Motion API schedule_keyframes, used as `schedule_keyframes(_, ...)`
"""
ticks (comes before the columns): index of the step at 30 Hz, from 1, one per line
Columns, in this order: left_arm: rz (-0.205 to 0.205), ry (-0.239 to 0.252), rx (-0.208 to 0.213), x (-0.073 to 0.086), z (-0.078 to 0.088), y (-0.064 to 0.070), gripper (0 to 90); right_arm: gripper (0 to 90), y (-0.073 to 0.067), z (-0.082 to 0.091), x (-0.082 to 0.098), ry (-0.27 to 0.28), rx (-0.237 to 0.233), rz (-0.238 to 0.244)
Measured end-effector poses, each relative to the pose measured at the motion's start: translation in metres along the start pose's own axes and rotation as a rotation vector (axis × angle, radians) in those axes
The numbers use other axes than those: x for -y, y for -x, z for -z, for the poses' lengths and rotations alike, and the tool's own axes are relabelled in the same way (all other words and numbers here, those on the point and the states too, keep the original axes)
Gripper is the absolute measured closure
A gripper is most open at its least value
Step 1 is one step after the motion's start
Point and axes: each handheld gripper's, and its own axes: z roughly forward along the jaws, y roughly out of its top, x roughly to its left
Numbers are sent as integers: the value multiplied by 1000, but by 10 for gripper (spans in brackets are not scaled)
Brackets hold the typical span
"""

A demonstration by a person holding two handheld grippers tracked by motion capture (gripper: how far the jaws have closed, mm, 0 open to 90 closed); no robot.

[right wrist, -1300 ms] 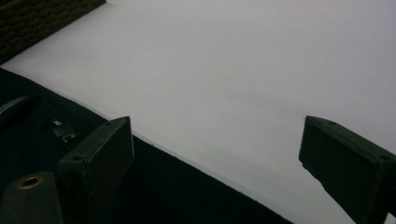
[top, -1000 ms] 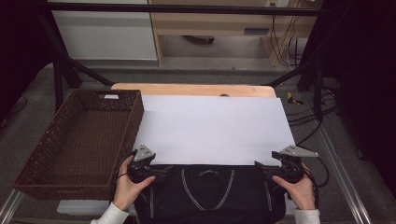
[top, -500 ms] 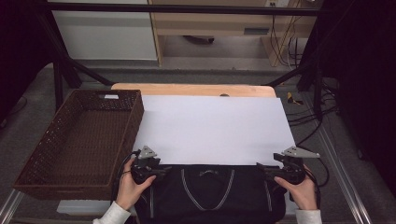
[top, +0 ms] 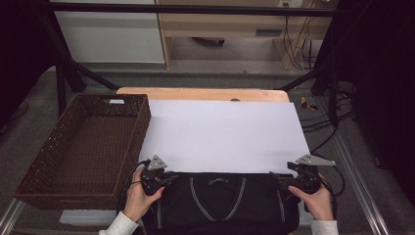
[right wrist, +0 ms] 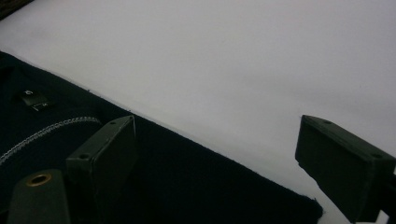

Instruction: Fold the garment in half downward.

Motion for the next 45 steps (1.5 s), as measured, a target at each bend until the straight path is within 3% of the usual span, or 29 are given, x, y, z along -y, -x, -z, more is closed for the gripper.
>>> schedule_keyframes(10, 33, 14, 3, 2, 0, 0, 769, 147, 2, -2, 2, -6, -1, -1)
schedule_keyframes(15, 11, 14, 3, 2, 0, 0, 769, 166, 5, -3, 4, -20, 9, 2)
schedule_keyframes(25, 15, 31, 8, 5, 0, 1, 794, 172, 21, -10, 17, -102, 56, -19)
schedule_keyframes(29, 40, 40, 25, 6, 0, -2, 795, 175, 22, -12, 20, -143, 78, 20)
schedule_keyframes(31, 47, 48, 30, 7, 0, -2, 794, 217, 20, -13, 20, -144, 80, 31)
schedule_keyframes(34, 47, 56, 31, 8, 0, -2, 791, 349, 16, -11, 20, -151, 89, 51)
schedule_keyframes(37, 38, 69, 25, 10, -1, -1, 790, 499, 14, -9, 19, -162, 89, 34)
schedule_keyframes(41, 20, 72, 7, 10, -1, 1, 789, 693, 12, -7, 17, -191, 38, 17)
schedule_keyframes(45, 16, 75, -4, 11, -1, 3, 789, 765, 10, -7, 15, -216, 7, -12)
